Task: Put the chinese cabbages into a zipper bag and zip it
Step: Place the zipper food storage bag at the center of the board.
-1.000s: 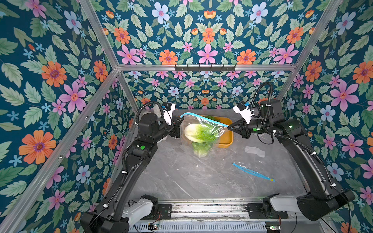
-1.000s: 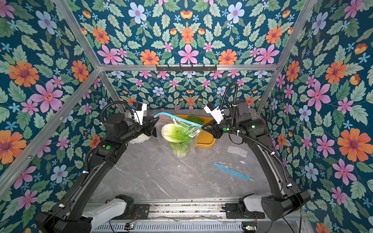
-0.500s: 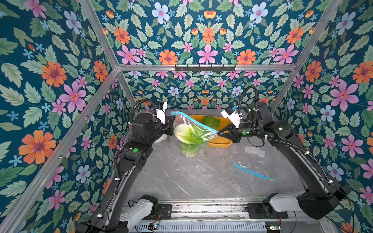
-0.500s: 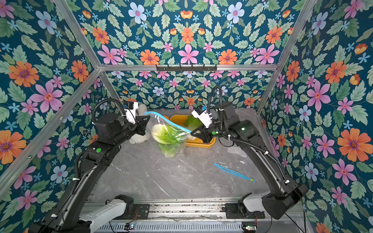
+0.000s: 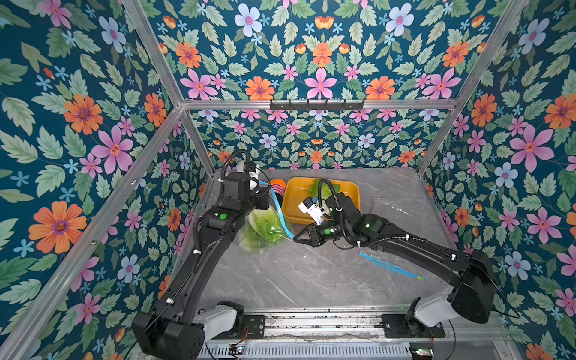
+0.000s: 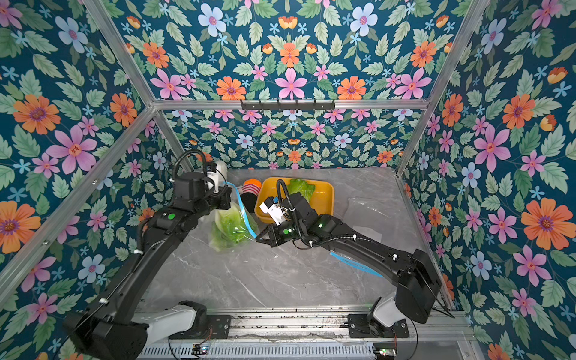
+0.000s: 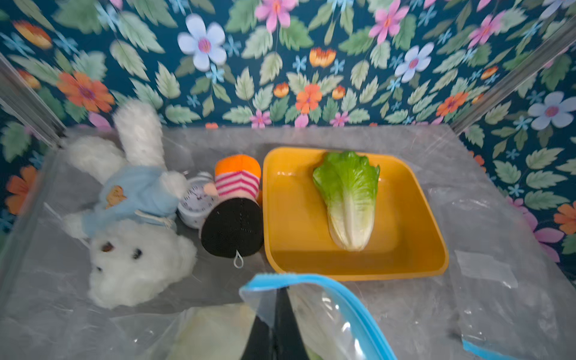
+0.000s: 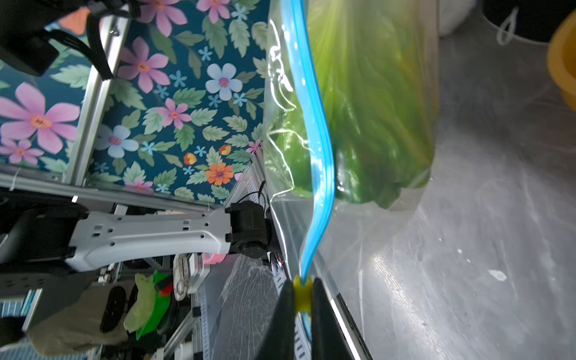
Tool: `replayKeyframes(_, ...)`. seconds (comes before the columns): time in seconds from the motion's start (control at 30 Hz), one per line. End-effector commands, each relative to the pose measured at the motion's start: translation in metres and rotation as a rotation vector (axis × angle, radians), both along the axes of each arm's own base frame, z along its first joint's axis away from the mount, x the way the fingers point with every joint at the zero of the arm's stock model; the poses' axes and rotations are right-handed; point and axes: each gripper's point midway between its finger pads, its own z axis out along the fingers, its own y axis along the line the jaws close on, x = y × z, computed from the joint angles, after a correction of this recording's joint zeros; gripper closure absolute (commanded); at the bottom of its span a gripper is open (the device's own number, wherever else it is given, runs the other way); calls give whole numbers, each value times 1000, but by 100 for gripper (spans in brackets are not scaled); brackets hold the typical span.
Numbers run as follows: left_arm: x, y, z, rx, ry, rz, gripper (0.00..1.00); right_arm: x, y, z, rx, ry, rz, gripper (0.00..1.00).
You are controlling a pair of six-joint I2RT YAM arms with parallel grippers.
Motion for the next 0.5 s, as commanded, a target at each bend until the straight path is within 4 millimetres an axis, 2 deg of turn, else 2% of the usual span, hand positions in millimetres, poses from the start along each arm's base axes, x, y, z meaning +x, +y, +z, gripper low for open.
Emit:
replayKeyframes(0.0,18,-34,-5,-118,-18,-83,100,27,-7,-8,33,67,-198,95)
replayKeyframes(0.1,26,-50,-46,-105,72,-102,100,27,-24,-41,-48,123,-269,95)
replayKeyframes(0.17,26,-55,-62,-124,91,-102,100,26,-34,-59,-125,125,-292,94)
replayKeyframes(0.23,26,-54,-72,-134,99,-89,100,24,-35,-71,-161,138,-283,94)
replayKeyframes(0.33,20,-44,-86,-98,127,-52,91,14,-14,-82,-139,173,-212,94)
replayKeyframes(0.43,12,-27,-100,-48,147,10,83,5,20,-88,-119,191,-134,93)
replayKeyframes(0.47,8,-23,-105,-30,158,21,81,3,33,-101,-130,207,-108,93)
